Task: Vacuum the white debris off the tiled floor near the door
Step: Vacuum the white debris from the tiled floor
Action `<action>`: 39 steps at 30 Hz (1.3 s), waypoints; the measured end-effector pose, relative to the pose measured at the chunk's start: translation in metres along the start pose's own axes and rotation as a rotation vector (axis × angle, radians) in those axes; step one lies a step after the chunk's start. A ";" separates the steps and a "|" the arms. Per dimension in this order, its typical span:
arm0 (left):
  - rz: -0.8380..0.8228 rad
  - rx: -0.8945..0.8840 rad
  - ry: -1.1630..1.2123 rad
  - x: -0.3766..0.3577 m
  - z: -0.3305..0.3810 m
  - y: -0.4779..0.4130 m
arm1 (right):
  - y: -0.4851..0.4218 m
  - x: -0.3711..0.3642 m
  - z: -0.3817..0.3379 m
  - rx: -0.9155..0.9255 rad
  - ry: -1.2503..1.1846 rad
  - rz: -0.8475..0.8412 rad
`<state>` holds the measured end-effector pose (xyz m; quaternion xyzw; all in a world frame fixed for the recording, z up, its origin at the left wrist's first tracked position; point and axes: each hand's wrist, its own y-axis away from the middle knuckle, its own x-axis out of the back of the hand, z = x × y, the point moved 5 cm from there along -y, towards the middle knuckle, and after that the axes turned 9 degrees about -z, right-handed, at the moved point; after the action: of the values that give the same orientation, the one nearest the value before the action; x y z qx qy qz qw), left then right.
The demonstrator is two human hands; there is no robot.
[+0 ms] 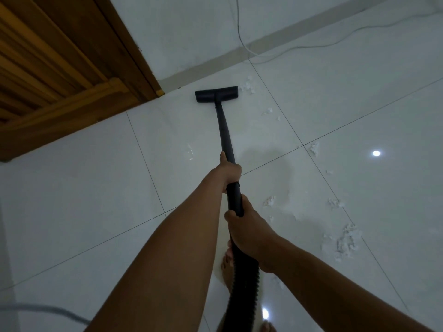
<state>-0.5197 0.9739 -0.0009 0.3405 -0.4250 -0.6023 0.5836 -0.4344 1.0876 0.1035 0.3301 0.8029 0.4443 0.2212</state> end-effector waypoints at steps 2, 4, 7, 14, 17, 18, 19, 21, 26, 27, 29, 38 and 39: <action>-0.007 0.008 0.003 -0.011 -0.009 0.012 | 0.014 -0.004 0.010 -0.013 -0.037 -0.025; -0.014 0.015 0.010 -0.021 -0.019 0.025 | 0.029 -0.006 0.020 -0.012 -0.031 -0.035; -0.019 0.036 0.011 -0.038 -0.036 0.045 | 0.055 -0.009 0.036 -0.016 -0.011 -0.034; -0.025 0.055 0.040 -0.086 -0.089 0.094 | 0.124 -0.019 0.086 -0.033 0.015 -0.017; -0.027 0.061 0.056 -0.113 -0.118 0.112 | 0.152 -0.028 0.118 -0.052 0.001 -0.035; -0.030 0.061 0.056 -0.122 -0.129 0.118 | 0.159 -0.031 0.131 -0.065 -0.008 -0.040; -0.034 0.064 0.058 -0.132 -0.139 0.125 | 0.166 -0.034 0.144 -0.084 -0.021 -0.053; -0.040 0.075 0.052 -0.152 -0.160 0.139 | 0.181 -0.039 0.170 -0.108 -0.035 -0.078; -0.057 0.086 0.028 -0.192 -0.207 0.168 | 0.211 -0.053 0.227 -0.058 0.041 -0.083; -0.056 0.088 0.024 -0.199 -0.216 0.173 | 0.217 -0.056 0.238 -0.065 0.006 -0.079; -0.056 0.090 0.016 -0.210 -0.235 0.179 | 0.229 -0.064 0.259 -0.088 -0.046 -0.086; -0.058 0.085 0.008 -0.272 -0.343 0.228 | 0.283 -0.110 0.377 -0.049 0.035 -0.074; -0.056 0.085 0.014 -0.280 -0.357 0.234 | 0.289 -0.115 0.393 -0.054 0.054 -0.073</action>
<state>-0.0751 1.2214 0.0430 0.3811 -0.4365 -0.5975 0.5543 -0.0043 1.3390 0.1600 0.2823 0.8078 0.4662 0.2246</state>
